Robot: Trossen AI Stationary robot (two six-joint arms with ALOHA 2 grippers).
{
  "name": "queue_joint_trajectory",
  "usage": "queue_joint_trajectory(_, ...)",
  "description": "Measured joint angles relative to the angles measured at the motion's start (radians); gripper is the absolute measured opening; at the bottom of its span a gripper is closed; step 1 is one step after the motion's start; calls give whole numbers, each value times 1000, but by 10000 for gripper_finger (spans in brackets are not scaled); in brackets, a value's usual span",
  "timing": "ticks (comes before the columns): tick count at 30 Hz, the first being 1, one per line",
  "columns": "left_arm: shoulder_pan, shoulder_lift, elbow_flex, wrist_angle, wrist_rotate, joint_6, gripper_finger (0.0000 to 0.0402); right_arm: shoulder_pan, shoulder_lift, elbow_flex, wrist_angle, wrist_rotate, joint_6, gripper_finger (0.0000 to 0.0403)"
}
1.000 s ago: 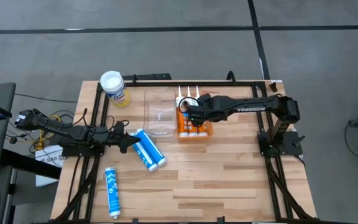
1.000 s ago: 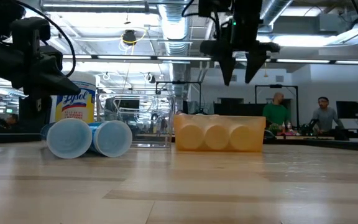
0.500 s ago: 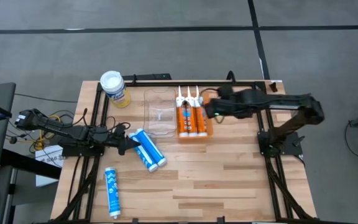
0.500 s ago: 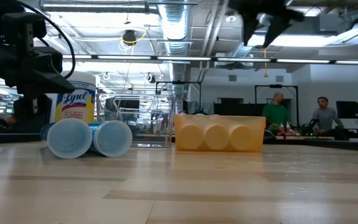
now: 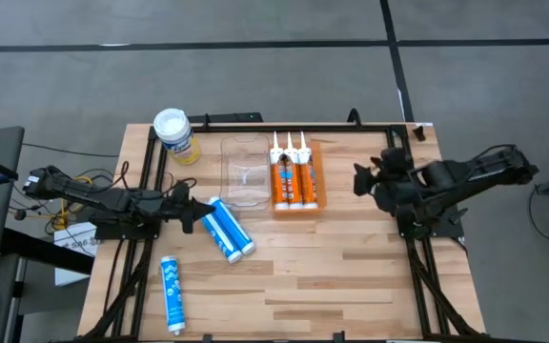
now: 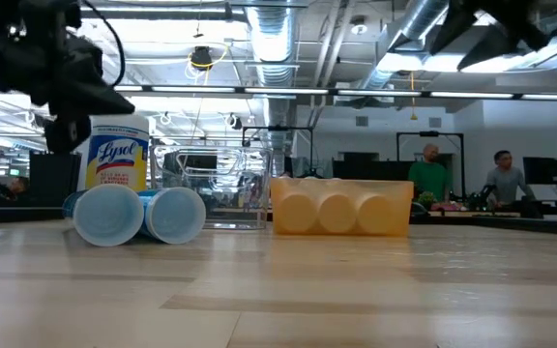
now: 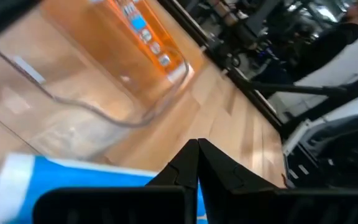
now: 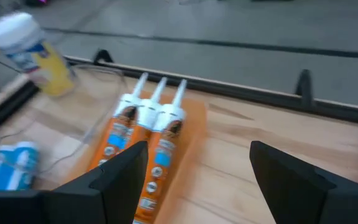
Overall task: Pick & place silicon tubes, Sealant and Lysol wipes
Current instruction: Put the bottom blue sealant into the transparent bin
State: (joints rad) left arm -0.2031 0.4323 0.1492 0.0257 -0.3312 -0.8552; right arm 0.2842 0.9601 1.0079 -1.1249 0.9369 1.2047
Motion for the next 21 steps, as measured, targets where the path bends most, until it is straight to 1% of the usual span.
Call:
queue_joint_trajectory(5, 0, 23, 119, -198, -18, -30, 0, 94, -78, -162, 154, 99, 1, 276)
queue_joint_trajectory(9, 0, 76, 210, -340, 10, -124, 0, 141, -106, -251, 254, 140, 3, 276)
queue_joint_trajectory(12, -1, 130, 276, -454, 84, -226, 0, 166, -111, -292, 282, 140, 42, 276)
queue_joint_trajectory(17, -12, 225, 381, -623, 237, -396, 0, 207, -108, -330, 277, 147, 139, 276)
queue_joint_trajectory(19, -29, 263, 422, -689, 277, -443, 0, 223, -101, -330, 274, 172, 156, 276)
queue_joint_trajectory(21, -49, 299, 462, -753, 296, -487, 0, 239, -94, -331, 274, 218, 159, 276)
